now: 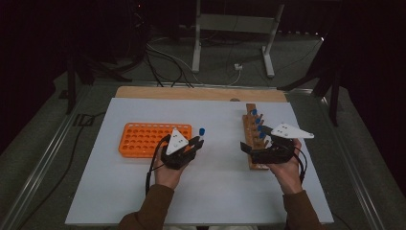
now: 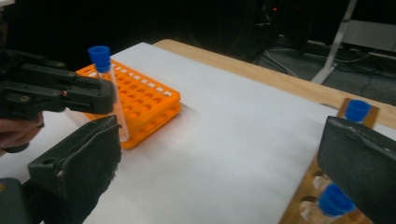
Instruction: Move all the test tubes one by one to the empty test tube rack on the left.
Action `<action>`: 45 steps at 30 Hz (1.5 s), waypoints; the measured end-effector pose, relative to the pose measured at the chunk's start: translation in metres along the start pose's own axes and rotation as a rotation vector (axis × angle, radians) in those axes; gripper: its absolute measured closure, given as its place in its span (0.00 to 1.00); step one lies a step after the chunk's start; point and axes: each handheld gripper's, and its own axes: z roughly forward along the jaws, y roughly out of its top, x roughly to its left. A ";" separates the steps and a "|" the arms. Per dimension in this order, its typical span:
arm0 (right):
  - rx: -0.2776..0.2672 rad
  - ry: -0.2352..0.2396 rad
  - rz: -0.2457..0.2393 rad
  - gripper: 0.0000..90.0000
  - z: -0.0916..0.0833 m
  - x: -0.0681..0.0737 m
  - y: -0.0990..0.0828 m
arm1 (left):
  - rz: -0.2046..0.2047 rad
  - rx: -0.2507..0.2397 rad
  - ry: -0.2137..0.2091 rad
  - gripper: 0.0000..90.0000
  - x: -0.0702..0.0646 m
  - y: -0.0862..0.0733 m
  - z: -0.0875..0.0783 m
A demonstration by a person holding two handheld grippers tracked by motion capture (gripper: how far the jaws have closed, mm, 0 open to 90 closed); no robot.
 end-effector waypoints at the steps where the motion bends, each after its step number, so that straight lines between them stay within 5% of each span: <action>1: -0.002 -0.005 -0.002 0.00 -0.001 -0.001 0.000 | -0.004 0.001 0.010 0.87 0.003 -0.001 -0.001; 8: -0.016 -0.017 0.031 0.00 -0.007 -0.009 -0.001 | -0.049 -0.004 0.078 0.87 0.021 -0.010 -0.007; 16: -0.024 -0.016 0.034 0.00 -0.010 -0.012 -0.002 | -0.073 0.043 0.105 0.87 0.031 -0.025 -0.006; 29: -0.014 -0.011 0.033 0.00 -0.010 -0.012 -0.004 | -0.010 0.195 0.113 0.87 0.027 -0.041 0.004; 38: -0.013 -0.030 0.026 0.00 -0.011 -0.014 -0.004 | -0.005 0.206 0.118 0.87 0.025 -0.042 0.006; 45: -0.013 -0.049 0.027 0.00 -0.011 -0.018 -0.005 | -0.040 0.202 0.111 0.84 0.028 -0.044 0.004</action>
